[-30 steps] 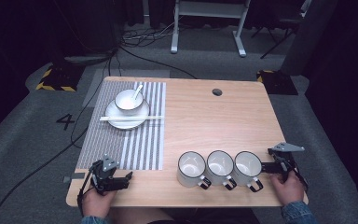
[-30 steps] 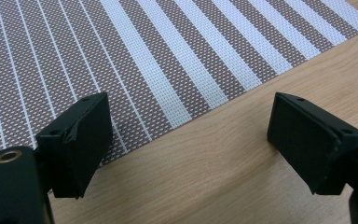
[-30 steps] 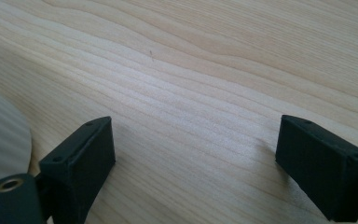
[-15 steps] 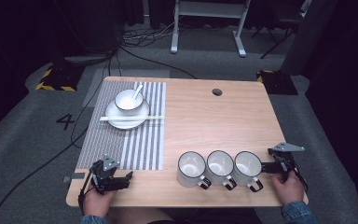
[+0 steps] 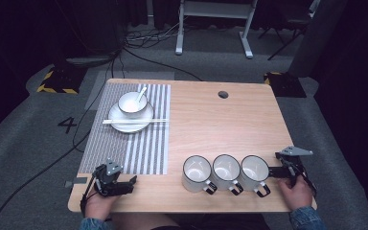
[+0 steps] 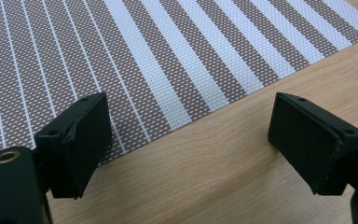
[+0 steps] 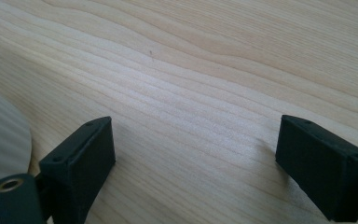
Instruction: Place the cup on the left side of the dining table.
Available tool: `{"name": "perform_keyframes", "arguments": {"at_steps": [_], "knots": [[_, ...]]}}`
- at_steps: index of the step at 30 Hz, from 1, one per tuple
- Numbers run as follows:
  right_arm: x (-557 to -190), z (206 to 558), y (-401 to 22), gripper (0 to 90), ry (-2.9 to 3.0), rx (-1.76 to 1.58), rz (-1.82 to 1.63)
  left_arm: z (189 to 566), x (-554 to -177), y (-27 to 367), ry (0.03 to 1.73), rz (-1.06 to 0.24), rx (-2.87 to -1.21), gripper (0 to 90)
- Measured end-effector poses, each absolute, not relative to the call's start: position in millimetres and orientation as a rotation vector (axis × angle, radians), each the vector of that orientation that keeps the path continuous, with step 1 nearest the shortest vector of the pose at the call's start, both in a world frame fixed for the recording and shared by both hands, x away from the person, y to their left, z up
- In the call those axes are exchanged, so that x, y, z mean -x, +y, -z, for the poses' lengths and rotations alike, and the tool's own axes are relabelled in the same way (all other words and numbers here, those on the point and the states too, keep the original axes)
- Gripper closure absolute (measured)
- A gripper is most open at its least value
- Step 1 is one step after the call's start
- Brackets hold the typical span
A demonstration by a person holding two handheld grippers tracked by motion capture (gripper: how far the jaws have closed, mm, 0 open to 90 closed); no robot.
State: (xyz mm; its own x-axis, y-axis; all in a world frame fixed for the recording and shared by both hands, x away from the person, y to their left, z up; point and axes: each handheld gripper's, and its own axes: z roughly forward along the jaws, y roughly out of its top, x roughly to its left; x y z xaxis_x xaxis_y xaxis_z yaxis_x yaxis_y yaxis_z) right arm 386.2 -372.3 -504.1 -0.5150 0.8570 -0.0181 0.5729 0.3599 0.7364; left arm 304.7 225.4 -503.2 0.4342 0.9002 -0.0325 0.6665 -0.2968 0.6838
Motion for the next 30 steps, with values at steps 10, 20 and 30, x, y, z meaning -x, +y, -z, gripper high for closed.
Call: {"name": "perform_keyframes", "arguments": {"at_steps": [10, 20, 30], "knots": [[-386.2, 504.1, -372.3, 11.9, 2.226, -1.247, -0.964, 492.7, -297.6, 235.2, 1.297, -0.540, -1.914, 11.8], [-386.2, 504.1, -372.2, 11.9, 2.226, -1.248, -0.964, 467.8, -281.9, 221.2, 1.199, -0.604, -1.765, 8.3], [-386.2, 504.2, -372.2, 11.9, 2.226, -1.248, -0.965, 447.5, -275.6, 196.6, 1.148, -0.637, -1.707, 9.8]]}}
